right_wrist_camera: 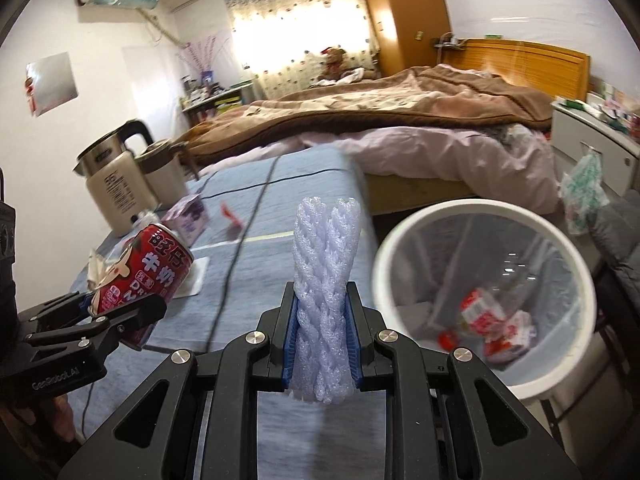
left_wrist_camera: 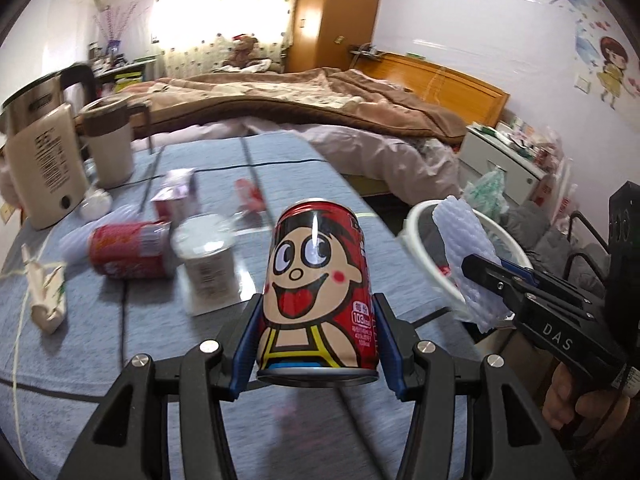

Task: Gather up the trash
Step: 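Carry the can with the left tool while the right tool carries the foam sleeve to the bin, then open the left tool dropping the can while the right tool drops the sleeve into the bin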

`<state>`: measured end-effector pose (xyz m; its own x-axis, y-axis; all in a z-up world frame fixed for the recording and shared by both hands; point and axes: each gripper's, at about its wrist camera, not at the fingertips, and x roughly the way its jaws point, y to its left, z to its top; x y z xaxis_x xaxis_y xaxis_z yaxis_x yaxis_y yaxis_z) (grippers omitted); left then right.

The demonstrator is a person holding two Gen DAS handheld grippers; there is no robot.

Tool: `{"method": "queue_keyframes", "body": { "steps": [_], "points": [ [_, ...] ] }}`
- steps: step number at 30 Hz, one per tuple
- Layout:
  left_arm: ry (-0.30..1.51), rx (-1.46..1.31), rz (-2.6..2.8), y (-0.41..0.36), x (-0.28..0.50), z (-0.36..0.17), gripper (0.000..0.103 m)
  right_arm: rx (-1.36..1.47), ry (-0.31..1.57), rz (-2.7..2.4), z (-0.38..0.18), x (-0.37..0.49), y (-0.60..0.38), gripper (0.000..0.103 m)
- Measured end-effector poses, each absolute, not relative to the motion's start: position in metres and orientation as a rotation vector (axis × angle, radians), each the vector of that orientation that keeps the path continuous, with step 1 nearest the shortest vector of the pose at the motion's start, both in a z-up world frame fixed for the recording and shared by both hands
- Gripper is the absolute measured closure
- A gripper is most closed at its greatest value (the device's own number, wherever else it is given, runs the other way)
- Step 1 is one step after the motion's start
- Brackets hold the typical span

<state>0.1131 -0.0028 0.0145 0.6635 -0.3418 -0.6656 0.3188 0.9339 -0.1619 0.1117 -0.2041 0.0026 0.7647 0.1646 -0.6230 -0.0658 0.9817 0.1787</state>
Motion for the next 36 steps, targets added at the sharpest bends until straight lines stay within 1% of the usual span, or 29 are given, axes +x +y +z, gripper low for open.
{"method": "queue_keyframes", "body": {
  "steps": [11,19,29,32,33,34,36],
  "points": [
    [0.755,0.014,-0.491,-0.076,0.12,0.02,0.049,0.188,0.681,0.001,0.006,0.098,-0.273,0.081],
    [0.788,0.046,-0.592,-0.137,0.129,0.015,0.049,0.207,0.731,-0.089,-0.008,0.098,-0.324,0.081],
    [0.846,0.064,-0.627,-0.175,0.139,0.0,0.049,0.202,0.788,-0.131,-0.027,0.114,-0.354,0.079],
    [0.85,0.064,-0.634,-0.178,0.141,-0.004,0.048,0.235,0.804,-0.132,-0.032,0.116,-0.363,0.074],
    [0.851,0.061,-0.636,-0.179,0.141,-0.004,0.048,0.234,0.808,-0.137,-0.033,0.116,-0.365,0.067],
    [0.851,0.057,-0.639,-0.18,0.141,-0.004,0.047,0.229,0.809,-0.145,-0.034,0.117,-0.366,0.058],
    [0.854,0.057,-0.635,-0.18,0.143,-0.004,0.045,0.217,0.807,-0.156,-0.034,0.116,-0.366,0.051]
  ]
}}
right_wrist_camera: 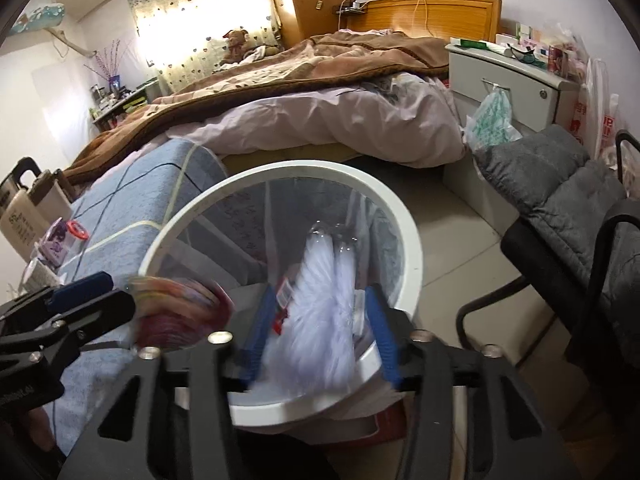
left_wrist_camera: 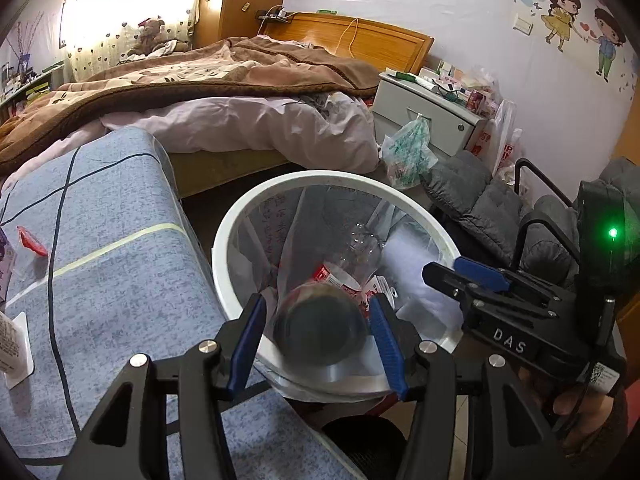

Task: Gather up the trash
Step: 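Open the left tool dropping the can while the right tool drops the sleeve into the bin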

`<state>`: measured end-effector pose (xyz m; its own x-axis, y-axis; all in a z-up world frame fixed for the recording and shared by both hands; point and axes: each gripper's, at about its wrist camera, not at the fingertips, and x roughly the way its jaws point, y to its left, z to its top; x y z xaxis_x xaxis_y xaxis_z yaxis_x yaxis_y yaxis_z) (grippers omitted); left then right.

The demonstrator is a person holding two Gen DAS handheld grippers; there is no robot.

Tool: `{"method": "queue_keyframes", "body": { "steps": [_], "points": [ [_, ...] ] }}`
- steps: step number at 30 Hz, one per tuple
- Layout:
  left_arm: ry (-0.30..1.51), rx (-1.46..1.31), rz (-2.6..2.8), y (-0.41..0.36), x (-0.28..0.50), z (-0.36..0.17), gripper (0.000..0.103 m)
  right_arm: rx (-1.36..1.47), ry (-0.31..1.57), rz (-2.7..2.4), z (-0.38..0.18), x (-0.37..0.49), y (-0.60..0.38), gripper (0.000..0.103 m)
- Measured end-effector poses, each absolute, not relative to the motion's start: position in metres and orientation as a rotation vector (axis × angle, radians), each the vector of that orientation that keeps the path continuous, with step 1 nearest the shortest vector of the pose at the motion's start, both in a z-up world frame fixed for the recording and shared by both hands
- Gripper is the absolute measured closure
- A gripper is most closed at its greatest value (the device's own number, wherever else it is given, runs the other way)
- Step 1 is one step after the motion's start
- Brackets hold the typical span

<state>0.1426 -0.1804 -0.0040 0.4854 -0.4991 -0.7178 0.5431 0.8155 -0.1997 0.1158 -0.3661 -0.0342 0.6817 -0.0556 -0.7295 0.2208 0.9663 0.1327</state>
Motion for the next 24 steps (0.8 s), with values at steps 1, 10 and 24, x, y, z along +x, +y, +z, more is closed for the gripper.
{"method": "queue_keyframes", "body": {
  "steps": [1,10,24],
  "points": [
    [0.851,0.059,-0.634,-0.181,0.143,-0.004,0.043,0.216,0.802,-0.151,-0.034,0.115,-0.366,0.051],
    [0.831,0.038,-0.631,-0.173,0.138,0.002,0.034,0.235,0.772,-0.166,-0.026,0.108,-0.365,0.05],
    [0.765,0.031,-0.531,-0.126,0.121,0.019,0.034,0.215,0.704,-0.148,-0.003,0.092,-0.327,0.05]
  ]
}}
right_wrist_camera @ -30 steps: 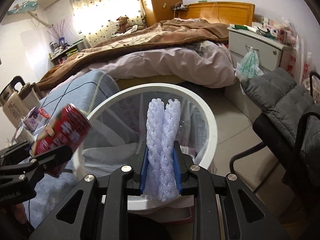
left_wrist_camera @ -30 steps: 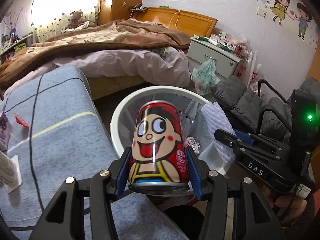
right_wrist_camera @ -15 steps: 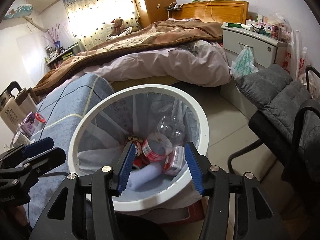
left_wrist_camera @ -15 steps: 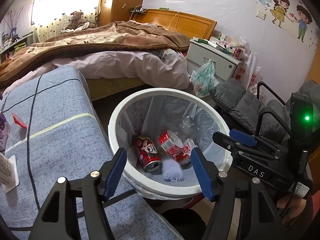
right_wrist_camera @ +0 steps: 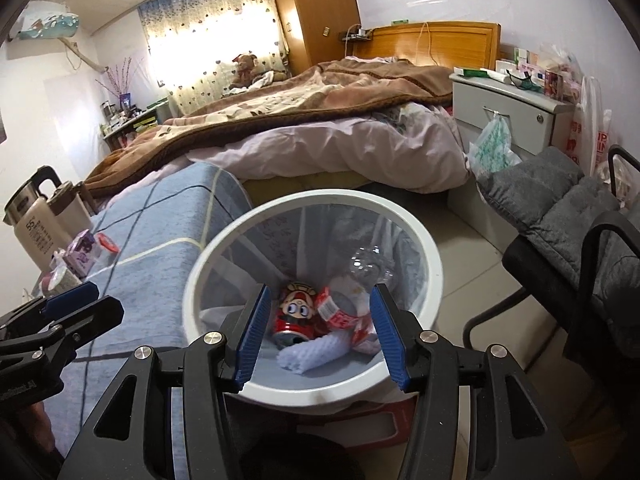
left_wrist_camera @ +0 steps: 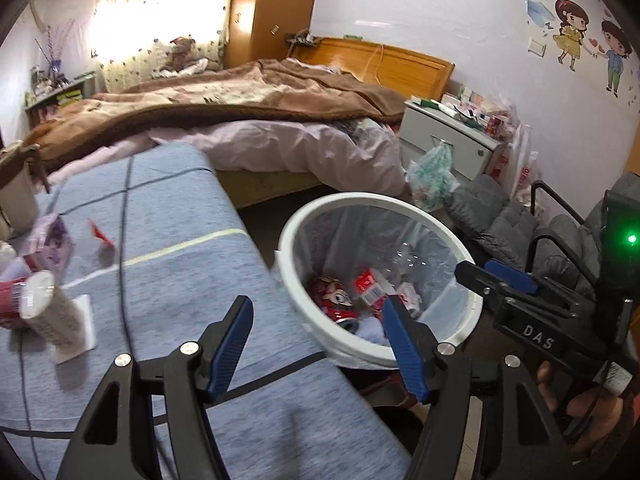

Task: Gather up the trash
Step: 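Open the left tool dropping the can while the right tool drops the sleeve into the bin, then move both open tools back over the table trash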

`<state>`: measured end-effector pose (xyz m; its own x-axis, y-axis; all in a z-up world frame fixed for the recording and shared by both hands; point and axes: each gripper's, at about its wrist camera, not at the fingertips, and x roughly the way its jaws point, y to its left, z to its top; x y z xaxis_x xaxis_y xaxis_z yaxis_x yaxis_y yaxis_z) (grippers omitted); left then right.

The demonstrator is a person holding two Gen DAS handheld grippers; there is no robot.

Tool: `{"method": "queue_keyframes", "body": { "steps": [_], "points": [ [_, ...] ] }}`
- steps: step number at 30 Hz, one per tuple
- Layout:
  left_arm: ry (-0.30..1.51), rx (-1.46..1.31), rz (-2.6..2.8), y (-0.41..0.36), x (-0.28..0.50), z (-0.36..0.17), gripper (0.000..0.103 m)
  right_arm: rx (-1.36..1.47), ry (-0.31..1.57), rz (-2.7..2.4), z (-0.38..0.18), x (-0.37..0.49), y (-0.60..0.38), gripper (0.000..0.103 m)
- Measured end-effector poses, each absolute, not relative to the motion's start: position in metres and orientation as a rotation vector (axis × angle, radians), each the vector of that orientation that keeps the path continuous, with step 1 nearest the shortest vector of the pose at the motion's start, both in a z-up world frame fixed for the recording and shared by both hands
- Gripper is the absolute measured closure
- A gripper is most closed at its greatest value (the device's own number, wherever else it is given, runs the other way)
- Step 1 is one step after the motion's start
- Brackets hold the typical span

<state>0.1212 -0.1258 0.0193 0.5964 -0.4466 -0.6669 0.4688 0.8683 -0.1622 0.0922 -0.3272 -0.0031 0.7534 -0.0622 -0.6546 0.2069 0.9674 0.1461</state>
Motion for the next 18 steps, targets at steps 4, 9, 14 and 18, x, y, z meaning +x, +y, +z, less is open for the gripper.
{"method": "queue_keyframes", "body": {
  "steps": [4,9,14,18],
  "points": [
    [0.763,0.003,-0.518,-0.109,0.119,0.021,0.034,0.209,0.694,-0.132,0.001,0.09,-0.313,0.05],
    [0.752,-0.017,-0.49,-0.087,0.114,0.021,0.034,0.189,0.691,-0.101,0.004,0.091,-0.294,0.05],
    [0.729,-0.032,-0.453,-0.065,0.107,0.024,0.033,0.169,0.687,-0.06,0.007,0.092,-0.273,0.05],
    [0.716,-0.031,-0.416,-0.048,0.103,0.026,0.033,0.158,0.679,-0.023,0.009,0.093,-0.255,0.05]
  ]
}}
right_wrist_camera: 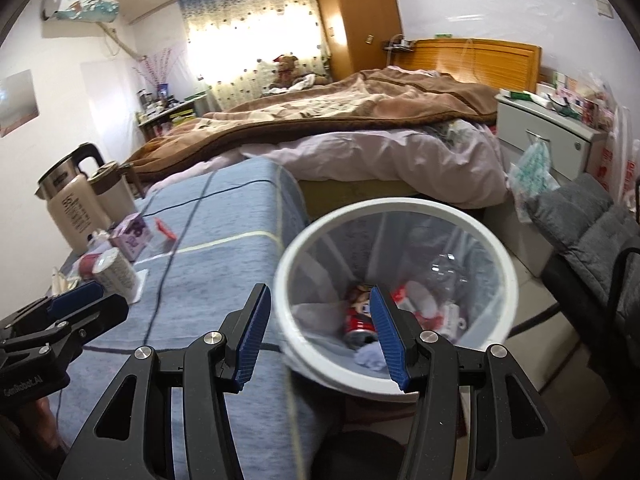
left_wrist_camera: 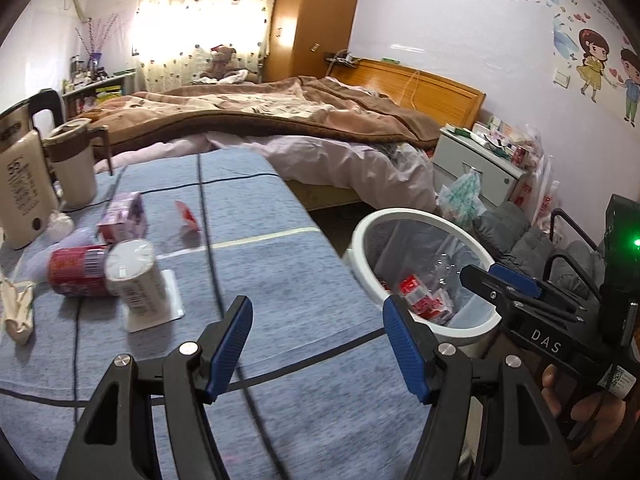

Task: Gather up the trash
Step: 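Move both open tools back over the table trash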

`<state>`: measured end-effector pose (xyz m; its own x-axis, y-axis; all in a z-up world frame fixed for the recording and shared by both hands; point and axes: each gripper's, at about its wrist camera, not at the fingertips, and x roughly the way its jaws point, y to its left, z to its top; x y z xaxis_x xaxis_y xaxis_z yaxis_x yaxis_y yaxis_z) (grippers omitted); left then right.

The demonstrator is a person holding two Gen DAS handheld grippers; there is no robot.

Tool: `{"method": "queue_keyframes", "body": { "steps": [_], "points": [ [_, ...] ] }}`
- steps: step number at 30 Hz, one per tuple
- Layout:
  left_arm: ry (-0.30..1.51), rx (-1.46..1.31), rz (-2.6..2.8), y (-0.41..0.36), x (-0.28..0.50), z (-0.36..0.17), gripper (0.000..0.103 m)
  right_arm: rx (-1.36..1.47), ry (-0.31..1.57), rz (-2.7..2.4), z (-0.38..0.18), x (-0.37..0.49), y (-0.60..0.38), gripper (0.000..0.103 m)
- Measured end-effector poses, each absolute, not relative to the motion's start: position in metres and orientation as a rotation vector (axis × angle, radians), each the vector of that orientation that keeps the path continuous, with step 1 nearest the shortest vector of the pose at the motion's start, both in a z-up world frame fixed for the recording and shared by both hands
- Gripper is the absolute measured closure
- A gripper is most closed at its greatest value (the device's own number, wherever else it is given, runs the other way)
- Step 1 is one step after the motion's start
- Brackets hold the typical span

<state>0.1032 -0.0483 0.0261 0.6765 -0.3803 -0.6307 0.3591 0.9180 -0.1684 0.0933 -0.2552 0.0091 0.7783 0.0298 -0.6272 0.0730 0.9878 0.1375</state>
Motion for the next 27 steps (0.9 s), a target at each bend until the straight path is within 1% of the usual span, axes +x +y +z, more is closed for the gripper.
{"method": "queue_keyframes", "body": {
  "steps": [10,15,22,27],
  "points": [
    [0.707,-0.072,-0.265,0.016,0.096,0.018,0.033,0.112,0.691,0.121,0.003,0.111,-0.193,0.05],
    [0.704,-0.113,-0.165,0.058,0.095,0.012,0.03,0.084,0.706,0.187,-0.003,0.123,-0.162,0.05],
    [0.711,-0.16,-0.029,0.115,0.099,0.005,0.028,0.063,0.725,0.282,-0.014,0.142,-0.12,0.05],
    [0.719,-0.196,0.044,0.15,0.103,-0.001,0.025,0.058,0.752,0.359,-0.022,0.157,-0.092,0.049]
  ]
}}
